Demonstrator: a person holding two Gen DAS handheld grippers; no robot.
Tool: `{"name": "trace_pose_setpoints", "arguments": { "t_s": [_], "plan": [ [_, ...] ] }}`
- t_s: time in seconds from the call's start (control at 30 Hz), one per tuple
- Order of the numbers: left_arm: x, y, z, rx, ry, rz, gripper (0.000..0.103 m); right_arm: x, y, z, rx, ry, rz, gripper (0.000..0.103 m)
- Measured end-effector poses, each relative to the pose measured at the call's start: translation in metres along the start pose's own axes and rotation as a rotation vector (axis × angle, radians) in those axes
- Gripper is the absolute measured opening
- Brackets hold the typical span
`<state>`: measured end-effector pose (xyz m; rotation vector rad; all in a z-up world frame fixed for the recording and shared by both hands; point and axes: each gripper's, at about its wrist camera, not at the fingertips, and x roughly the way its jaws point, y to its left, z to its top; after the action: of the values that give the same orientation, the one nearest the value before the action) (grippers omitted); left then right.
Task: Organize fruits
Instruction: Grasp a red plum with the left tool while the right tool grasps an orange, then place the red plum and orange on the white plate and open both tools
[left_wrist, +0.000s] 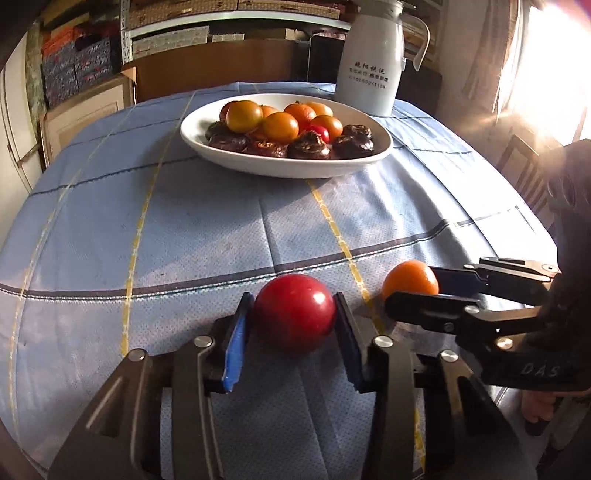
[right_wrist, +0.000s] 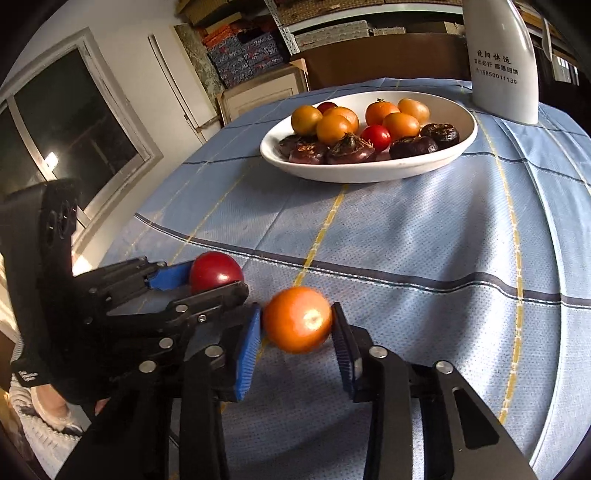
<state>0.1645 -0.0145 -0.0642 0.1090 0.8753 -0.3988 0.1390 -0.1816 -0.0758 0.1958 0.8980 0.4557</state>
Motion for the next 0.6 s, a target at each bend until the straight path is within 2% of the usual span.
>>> {"name": "trace_pose_setpoints", "arguments": {
  "t_s": [0.17,0.3,0.6],
  "plan": [
    [0.000,-0.001,0.000,0.003,-0.005,0.001,0.041,-0.002,0.000,0.001,-0.001,-0.010,0.002,0.037],
    [-0.009,0.003,0.000,-0.019,-0.049,0.006,0.041,-0.010,-0.008,0.002,0.040,-0.043,0.000,0.037],
    [-0.029,0.007,0.017,-0.033,-0.153,0.051,0.041,-0.037,-0.017,0.005,0.076,-0.190,-0.049,0.037]
  ]
}}
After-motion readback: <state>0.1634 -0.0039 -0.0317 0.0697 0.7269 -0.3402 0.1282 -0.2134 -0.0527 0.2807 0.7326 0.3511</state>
